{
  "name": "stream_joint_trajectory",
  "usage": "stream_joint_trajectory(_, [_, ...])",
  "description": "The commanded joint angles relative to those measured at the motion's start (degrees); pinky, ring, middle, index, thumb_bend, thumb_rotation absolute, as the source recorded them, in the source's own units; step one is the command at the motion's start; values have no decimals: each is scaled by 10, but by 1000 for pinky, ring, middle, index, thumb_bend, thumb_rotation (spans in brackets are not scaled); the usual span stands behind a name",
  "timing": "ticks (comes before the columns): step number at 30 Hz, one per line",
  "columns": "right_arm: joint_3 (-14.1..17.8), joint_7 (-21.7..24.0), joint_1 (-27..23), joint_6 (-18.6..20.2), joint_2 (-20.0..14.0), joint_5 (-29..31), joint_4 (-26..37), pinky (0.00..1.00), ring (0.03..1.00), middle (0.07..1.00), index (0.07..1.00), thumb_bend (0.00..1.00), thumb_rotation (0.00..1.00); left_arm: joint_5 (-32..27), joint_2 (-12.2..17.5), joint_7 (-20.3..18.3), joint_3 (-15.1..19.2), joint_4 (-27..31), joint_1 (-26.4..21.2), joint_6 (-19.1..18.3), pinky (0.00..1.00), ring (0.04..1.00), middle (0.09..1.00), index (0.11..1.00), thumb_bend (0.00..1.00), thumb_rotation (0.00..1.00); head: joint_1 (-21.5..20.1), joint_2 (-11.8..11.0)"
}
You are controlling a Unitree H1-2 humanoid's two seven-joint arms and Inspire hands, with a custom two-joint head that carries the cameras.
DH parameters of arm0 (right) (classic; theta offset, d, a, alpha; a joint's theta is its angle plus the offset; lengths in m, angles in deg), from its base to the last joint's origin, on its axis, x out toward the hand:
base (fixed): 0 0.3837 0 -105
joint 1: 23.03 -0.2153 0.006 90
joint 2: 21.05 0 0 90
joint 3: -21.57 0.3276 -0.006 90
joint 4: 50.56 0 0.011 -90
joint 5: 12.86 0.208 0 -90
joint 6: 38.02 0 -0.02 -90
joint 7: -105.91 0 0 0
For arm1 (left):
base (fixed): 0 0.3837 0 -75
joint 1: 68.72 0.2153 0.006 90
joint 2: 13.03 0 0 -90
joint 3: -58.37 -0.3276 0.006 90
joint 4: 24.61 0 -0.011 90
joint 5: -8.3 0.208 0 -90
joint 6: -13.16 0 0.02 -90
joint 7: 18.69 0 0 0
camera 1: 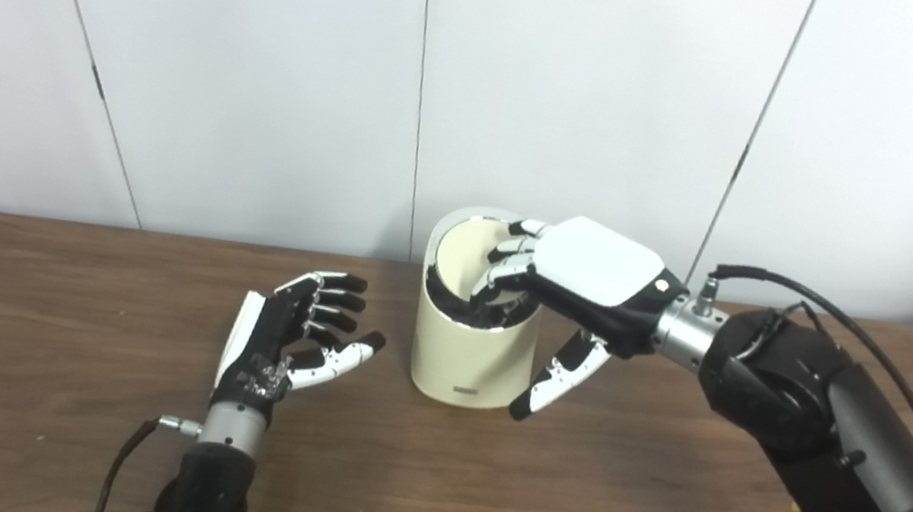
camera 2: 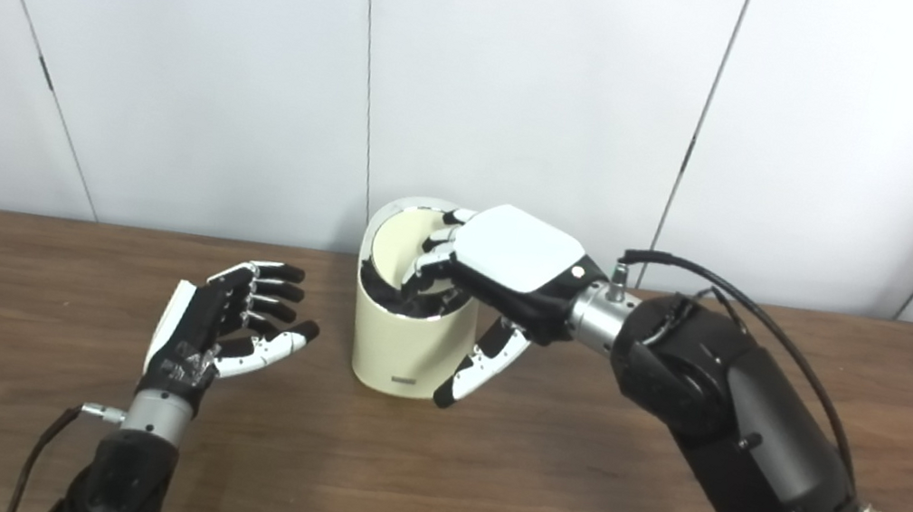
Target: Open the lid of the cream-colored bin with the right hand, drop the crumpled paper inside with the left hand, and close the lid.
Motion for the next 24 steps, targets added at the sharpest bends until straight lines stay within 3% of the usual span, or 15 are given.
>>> stream_joint_trajectory(1, [27,0,-8,40,13,19,10,912,885,746,745,751,521,2,2,4,1,10,-23,15,510,605,654,687,662,82,-1,0])
stream_joint_trajectory(4, [68,-2,-12,100,34,42,17,861,892,774,757,719,520,0,4,4,1,6,-23,21,511,604,655,687,661,75,-1,0])
stream_joint_trajectory(8, [113,-12,-22,140,48,76,17,755,841,791,769,699,514,2,5,3,0,8,-22,19,513,609,661,690,658,87,-1,-1])
stream_joint_trajectory(15, [166,-19,-19,221,62,127,42,774,809,786,782,689,469,0,8,2,0,6,-24,23,506,604,657,687,660,81,-5,0])
stream_joint_trajectory(22, [213,-49,32,245,72,191,48,709,796,792,780,697,394,-2,7,0,-1,7,-24,20,519,614,666,695,659,84,-7,-4])
stream_joint_trajectory(24, [216,-62,53,236,71,195,46,700,789,790,803,681,422,-1,9,-1,-2,7,-25,22,521,616,667,697,658,86,-10,-3])
